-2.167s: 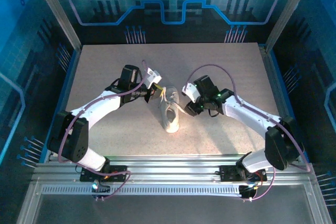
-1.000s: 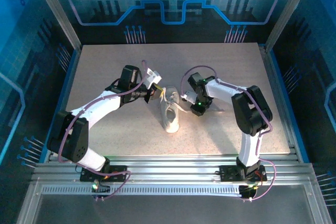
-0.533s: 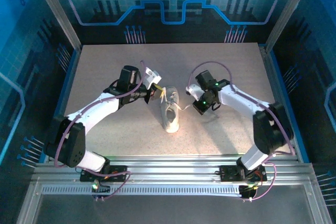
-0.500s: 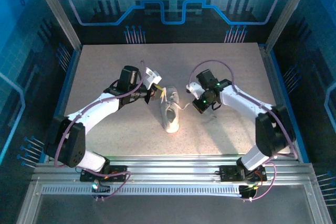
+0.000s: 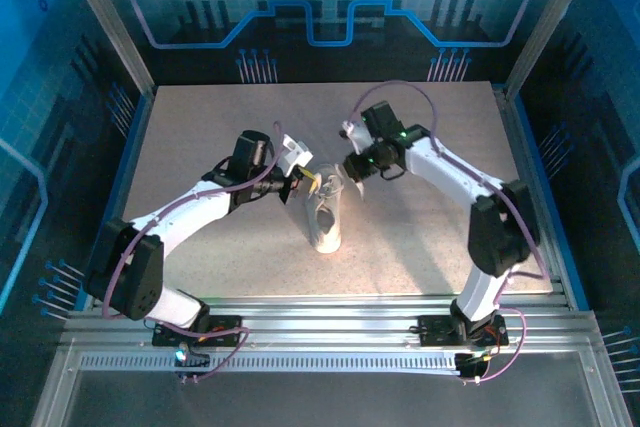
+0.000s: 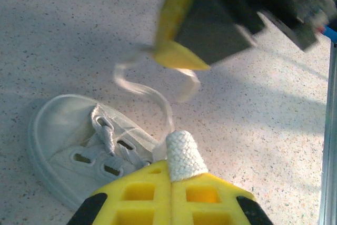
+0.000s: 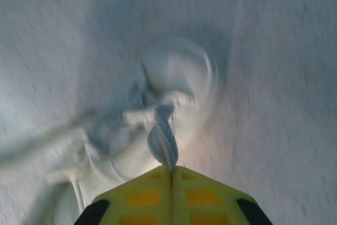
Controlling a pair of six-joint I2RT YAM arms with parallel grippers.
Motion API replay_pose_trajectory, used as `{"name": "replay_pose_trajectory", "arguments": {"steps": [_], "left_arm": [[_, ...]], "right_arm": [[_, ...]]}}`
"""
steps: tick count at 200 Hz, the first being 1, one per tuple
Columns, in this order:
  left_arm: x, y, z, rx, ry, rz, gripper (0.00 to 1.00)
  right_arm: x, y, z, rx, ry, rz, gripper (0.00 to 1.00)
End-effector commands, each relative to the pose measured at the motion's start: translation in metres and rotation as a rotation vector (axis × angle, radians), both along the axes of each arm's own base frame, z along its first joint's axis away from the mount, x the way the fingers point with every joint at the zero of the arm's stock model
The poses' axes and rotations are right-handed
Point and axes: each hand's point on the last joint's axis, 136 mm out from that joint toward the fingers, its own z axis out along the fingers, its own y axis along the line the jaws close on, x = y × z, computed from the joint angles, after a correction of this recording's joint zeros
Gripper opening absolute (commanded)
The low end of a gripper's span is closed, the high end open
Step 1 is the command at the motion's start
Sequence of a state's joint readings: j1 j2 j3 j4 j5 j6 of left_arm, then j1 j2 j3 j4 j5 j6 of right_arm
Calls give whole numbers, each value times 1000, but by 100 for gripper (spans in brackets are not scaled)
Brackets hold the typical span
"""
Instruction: Tie the shoes
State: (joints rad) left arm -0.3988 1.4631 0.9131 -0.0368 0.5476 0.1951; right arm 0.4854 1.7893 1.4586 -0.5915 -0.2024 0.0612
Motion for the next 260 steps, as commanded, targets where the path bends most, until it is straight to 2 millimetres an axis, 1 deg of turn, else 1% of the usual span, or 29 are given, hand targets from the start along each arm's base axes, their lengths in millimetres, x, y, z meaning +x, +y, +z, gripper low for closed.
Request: {"name": "replay_pose_trajectory", "arguments": {"steps": [1, 6, 9, 15, 27, 41, 54, 59, 72, 87, 106, 130, 145, 147, 150, 155, 176, 197, 227, 260], "left_arm": [[-11, -7, 7, -36, -8, -19, 2], [-12, -7, 6, -37, -6, -19, 2], [-13, -8, 5, -40, -5, -18, 2], [-14, -8, 4, -44, 0, -15, 2], [-16, -8, 2, -52, 6, -10, 3], [-19, -9, -1, -57, 16, -12, 3], [-20, -9, -2, -57, 22, -12, 3], [-21, -9, -3, -57, 25, -14, 3], [-21, -9, -3, -54, 22, -17, 3], [-19, -9, -2, -48, 16, -20, 3], [-16, -9, -1, -42, 7, -21, 3], [-11, -9, 1, -46, 1, -26, 2], [-8, -8, 3, -58, 7, -28, 3], [-8, -8, 3, -60, 7, -28, 2], [-7, -7, 3, -64, 12, -28, 2], [-6, -7, 5, -72, 14, -31, 3], [-2, -5, 7, -98, 38, -40, 3], [1, -4, 9, -111, 57, -50, 3], [6, -1, 14, -124, 83, -62, 3], [8, 1, 16, -131, 115, -82, 3]], "right_arm": [[13, 60, 17, 134, 16, 83, 0], [14, 71, 21, 149, 15, 102, 0], [15, 78, 20, 157, 24, 113, 0], [13, 91, 20, 175, 35, 136, 3], [8, 113, 21, 212, 56, 181, 16], [2, 125, 21, 244, 75, 210, 28], [2, 125, 23, 266, 81, 200, 40], [3, 122, 26, 275, 78, 192, 43], [6, 113, 37, 308, 70, 164, 48], [9, 98, 55, 356, 43, 132, 53], [10, 77, 75, 401, 9, 94, 55], [5, 52, 89, 445, -13, 59, 56], [-5, 42, 91, 472, -20, 70, 56], [-6, 41, 94, 478, -29, 74, 56], [-10, 39, 90, 476, -24, 76, 56], [-14, 37, 89, 481, -30, 87, 56], [-36, 38, 83, 520, -22, 138, 55], [-50, 42, 71, 553, -4, 171, 55], [-58, 51, 60, 564, 20, 214, 56], [-58, 59, 50, 553, 36, 252, 55]]}}
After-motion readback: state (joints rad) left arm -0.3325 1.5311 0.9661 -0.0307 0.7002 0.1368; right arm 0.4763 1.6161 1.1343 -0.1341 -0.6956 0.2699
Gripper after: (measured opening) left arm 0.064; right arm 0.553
